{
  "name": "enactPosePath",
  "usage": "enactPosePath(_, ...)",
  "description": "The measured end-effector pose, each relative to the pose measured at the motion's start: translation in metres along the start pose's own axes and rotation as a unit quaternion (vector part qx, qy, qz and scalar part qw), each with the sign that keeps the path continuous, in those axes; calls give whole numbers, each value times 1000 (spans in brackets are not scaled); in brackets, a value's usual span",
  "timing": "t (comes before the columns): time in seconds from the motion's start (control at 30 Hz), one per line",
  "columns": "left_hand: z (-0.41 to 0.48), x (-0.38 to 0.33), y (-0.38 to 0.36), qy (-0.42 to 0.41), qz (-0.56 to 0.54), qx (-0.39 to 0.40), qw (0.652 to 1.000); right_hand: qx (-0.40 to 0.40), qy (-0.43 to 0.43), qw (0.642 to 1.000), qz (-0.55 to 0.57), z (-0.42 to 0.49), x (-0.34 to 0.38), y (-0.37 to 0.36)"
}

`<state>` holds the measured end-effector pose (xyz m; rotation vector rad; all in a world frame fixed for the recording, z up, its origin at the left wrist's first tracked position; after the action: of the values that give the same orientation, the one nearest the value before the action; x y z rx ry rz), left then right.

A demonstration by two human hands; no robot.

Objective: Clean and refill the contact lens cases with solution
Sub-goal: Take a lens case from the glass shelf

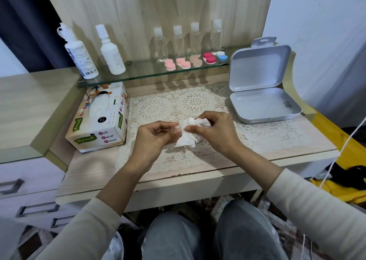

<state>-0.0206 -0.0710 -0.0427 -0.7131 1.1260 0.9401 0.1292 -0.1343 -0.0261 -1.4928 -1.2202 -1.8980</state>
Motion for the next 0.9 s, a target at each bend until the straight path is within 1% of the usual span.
enactPosePath(0.1,1,0,0,2,11,1,1000,21,-16,999,38,0,0,1)
enactPosePath(0.2,1,3,3,24,-28,-17,999,37,-2,999,20,2,-1,-2)
enactPosePath(0.27,2,3,5,29,-29,-20,999,47,-2,999,24,2,-2,-4)
enactPosePath(0.43,2,-1,0,24,-19,-12,999,27,-8,999,26,4,-5,-3)
enactPosePath(0.53,4,-6,-2,5,8,-1,1000,-2,-3,1000,12,3,-1,-1)
enactPosePath(0.6,4,-8,-3,-4,24,3,1000,0,-12,1000,28,2,1,2)
enactPosePath(0.67,4,-6,-1,8,14,-4,1000,20,-19,998,55,1,2,3)
enactPosePath(0.73,4,-2,2,31,7,-11,999,37,-5,999,32,0,3,1)
enactPosePath(0.8,4,0,5,38,23,-9,999,57,-5,998,19,1,0,-2)
enactPosePath(0.9,4,0,2,33,18,-11,999,47,-9,999,6,1,-4,-4)
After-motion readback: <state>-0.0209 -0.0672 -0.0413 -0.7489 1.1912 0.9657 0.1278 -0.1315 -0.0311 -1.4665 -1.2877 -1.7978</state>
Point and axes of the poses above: each hand's wrist, its own z-axis towards the middle knuckle, its own y-axis out of the back of the hand, x = y × z, the point moved 8 cm from there along z, towards the middle knuckle, and after that the axes turned 15 degrees about -y, right-handed, at the moved point
